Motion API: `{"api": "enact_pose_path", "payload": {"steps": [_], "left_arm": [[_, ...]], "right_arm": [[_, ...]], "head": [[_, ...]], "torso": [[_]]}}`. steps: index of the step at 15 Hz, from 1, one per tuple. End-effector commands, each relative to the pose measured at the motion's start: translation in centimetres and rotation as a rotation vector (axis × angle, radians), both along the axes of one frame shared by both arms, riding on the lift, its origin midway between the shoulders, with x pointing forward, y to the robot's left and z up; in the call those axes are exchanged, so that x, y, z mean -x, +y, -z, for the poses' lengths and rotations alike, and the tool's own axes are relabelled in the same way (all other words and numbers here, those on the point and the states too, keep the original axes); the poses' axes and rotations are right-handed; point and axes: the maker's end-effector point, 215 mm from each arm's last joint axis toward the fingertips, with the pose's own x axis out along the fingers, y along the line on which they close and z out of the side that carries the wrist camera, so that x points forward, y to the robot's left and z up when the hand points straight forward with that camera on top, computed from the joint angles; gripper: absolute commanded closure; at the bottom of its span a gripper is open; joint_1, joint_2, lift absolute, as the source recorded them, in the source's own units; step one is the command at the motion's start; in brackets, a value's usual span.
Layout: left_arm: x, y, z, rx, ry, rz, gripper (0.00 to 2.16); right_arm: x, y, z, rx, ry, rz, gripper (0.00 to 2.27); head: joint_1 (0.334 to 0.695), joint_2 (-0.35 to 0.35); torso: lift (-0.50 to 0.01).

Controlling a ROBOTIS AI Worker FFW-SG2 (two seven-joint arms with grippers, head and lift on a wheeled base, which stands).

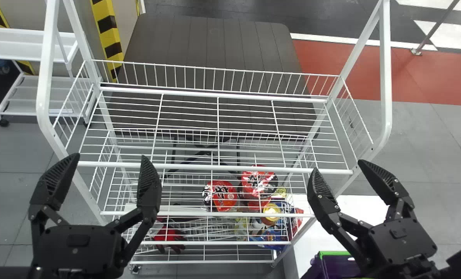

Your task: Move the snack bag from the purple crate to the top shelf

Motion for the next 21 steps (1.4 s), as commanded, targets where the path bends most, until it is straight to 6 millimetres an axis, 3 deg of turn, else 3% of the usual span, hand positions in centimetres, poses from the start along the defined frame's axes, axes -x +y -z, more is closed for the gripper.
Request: {"api": "enact_pose_path", "payload": {"steps": [1, 14, 17, 21], "left_arm": [[0.0, 0.1, -0.1, 0.0, -0.003, -0.001, 0.11], [0.0, 0.0, -0.3, 0.002, -0.01, 0.002, 0.11], [0.0, 0.0, -0.2, 0.002, -0.009, 0.002, 0.11], [0.0, 0.0, 0.1, -0.002, -0.005, 0.003, 0.11]], "right_arm": [[0.0, 0.0, -0.2, 0.002, -0.01, 0.0, 0.18], [0.1, 0.1, -0.4, 0.002, -0.021, -0.007, 0.18], [0.0, 0.1, 0.8, 0.002, 0.026, -0.01, 0.18], [0.0, 0.2, 0.3, -0.005, 0.011, -0.015, 0.18]], "head": [[0.695, -0.127], [0.695, -0.126], [0.695, -0.127], [0.695, -0.124]], "torso": [[0.0], [0.0], [0.0], [0.0]]}}
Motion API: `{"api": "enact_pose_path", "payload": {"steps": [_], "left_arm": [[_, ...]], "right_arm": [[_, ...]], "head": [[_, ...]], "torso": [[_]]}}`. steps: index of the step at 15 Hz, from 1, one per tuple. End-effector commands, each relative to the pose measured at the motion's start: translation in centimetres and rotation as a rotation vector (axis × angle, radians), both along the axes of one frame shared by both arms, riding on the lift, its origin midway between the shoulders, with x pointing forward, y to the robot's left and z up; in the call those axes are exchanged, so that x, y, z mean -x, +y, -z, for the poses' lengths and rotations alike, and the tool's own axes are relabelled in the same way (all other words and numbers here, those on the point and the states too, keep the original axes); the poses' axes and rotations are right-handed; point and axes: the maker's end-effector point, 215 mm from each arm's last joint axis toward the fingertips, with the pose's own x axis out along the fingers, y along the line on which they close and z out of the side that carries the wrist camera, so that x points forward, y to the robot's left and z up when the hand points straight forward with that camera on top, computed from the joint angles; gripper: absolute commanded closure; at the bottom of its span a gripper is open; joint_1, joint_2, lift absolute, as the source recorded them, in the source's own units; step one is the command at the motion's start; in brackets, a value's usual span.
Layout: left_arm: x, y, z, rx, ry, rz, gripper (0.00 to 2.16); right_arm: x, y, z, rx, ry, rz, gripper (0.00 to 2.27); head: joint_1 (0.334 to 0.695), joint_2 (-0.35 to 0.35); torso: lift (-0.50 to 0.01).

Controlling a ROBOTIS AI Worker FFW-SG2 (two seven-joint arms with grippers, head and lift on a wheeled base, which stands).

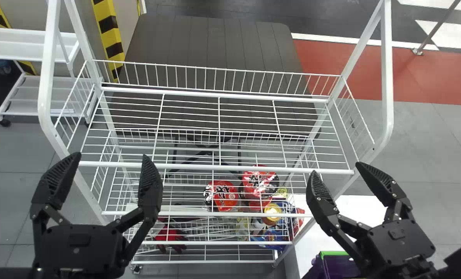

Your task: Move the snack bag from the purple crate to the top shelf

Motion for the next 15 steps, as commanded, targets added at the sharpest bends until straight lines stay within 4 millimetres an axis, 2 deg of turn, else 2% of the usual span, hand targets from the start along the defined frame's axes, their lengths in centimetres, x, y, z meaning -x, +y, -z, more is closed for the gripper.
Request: {"api": "enact_pose_path", "payload": {"steps": [1, 7, 9, 15], "left_arm": [[-0.02, 0.07, 0.23, -0.003, 0.003, 0.0, 0.11], [-0.09, 0.1, 0.09, -0.004, 0.0, 0.0, 0.11], [-0.07, 0.0, 0.09, -0.003, 0.0, 0.003, 0.11], [-0.05, -0.06, 0.09, -0.002, 0.001, 0.004, 0.11]], "right_arm": [[-0.01, -0.05, -0.31, -0.005, -0.009, -0.001, 0.18], [0.06, 0.15, -0.89, -0.004, -0.03, -0.015, 0.18], [-0.02, -0.02, -0.38, -0.008, -0.011, -0.004, 0.18], [-0.03, -0.06, -0.64, -0.006, -0.024, -0.005, 0.18]], "head": [[0.695, -0.123], [0.695, -0.118], [0.695, -0.117], [0.695, -0.124]], "torso": [[0.0], [0.0], [-0.01], [-0.034]]}}
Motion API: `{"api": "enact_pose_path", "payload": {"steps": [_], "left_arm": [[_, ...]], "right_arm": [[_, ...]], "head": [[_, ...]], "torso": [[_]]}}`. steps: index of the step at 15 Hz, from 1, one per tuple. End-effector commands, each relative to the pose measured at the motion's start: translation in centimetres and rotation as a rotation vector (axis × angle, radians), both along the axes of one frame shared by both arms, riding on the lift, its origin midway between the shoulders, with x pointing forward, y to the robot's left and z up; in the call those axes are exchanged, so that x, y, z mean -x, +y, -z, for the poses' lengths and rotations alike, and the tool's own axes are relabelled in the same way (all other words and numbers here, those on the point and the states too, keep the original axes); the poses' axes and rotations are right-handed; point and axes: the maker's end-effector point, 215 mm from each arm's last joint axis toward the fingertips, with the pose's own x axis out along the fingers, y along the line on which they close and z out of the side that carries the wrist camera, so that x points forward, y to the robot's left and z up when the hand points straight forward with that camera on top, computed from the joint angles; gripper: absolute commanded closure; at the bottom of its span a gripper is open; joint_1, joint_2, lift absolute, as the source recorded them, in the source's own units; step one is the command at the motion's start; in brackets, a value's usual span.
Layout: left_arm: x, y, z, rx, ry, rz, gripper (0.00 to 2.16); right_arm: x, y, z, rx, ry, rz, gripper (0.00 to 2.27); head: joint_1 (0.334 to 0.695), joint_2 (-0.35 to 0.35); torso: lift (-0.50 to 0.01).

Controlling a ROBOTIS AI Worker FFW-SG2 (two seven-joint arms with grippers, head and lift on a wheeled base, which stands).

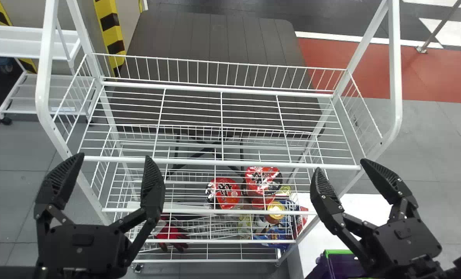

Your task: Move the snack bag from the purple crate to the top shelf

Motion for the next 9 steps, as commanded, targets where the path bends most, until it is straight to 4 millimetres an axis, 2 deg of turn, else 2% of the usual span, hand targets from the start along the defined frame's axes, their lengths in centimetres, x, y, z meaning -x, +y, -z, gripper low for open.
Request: {"api": "enact_pose_path", "payload": {"steps": [1, 9], "left_arm": [[0.0, -0.01, 0.0, 0.0, 0.0, 0.0, 0.11], [0.31, -0.14, -0.2, 0.006, -0.007, 0.001, 0.11]], "right_arm": [[0.02, 0.02, 0.12, 0.001, 0.002, -0.002, 0.18], [0.08, 0.04, 0.36, 0.001, 0.005, -0.004, 0.18]], "head": [[0.695, -0.125], [0.695, -0.128]], "torso": [[-0.038], [-0.07]]}}
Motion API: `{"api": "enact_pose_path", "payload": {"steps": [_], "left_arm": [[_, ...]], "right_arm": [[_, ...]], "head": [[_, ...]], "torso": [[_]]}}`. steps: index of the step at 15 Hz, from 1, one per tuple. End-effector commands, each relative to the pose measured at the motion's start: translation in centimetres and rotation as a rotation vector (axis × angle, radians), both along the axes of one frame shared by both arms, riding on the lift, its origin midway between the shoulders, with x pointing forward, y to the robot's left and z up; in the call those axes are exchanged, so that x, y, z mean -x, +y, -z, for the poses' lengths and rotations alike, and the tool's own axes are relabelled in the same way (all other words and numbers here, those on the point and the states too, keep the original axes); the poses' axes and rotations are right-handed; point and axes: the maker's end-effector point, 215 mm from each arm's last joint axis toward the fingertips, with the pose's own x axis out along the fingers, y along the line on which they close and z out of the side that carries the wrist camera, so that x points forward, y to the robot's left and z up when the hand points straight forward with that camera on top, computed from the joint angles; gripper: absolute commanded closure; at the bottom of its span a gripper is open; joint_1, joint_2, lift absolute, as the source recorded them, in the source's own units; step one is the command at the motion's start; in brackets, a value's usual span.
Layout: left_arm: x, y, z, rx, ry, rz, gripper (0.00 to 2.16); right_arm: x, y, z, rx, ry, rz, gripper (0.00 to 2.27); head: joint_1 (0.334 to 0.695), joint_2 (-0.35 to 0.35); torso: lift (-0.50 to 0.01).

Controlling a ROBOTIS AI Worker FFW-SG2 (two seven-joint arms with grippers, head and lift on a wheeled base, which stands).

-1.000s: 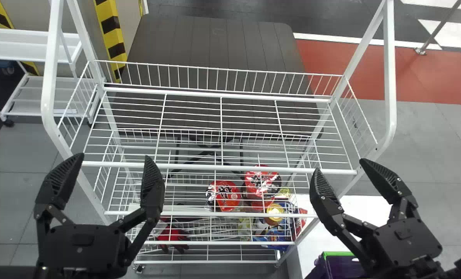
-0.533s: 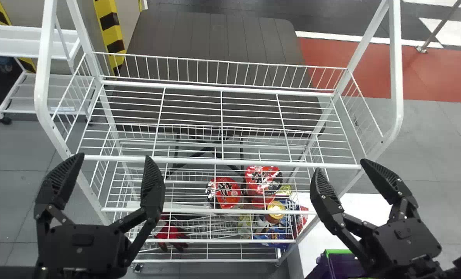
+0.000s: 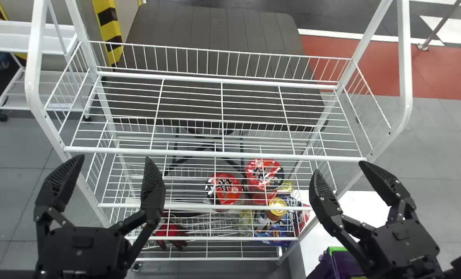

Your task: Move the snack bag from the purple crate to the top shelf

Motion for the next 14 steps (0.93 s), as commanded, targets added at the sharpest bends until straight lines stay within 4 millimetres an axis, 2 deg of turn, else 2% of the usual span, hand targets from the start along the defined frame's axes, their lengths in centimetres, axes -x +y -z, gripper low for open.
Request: {"api": "enact_pose_path", "payload": {"steps": [1, 14], "left_arm": [[0.11, -0.03, -0.29, 0.004, -0.009, -0.001, 0.11], [0.63, -0.31, -0.95, 0.006, -0.035, 0.0, 0.11]], "right_arm": [[0.01, 0.02, 0.0, 0.0, 0.0, -0.001, 0.18], [0.23, 0.14, 0.02, 0.0, -0.007, -0.009, 0.18]], "head": [[0.695, -0.128], [0.695, -0.133]], "torso": [[-0.074], [-0.125]]}}
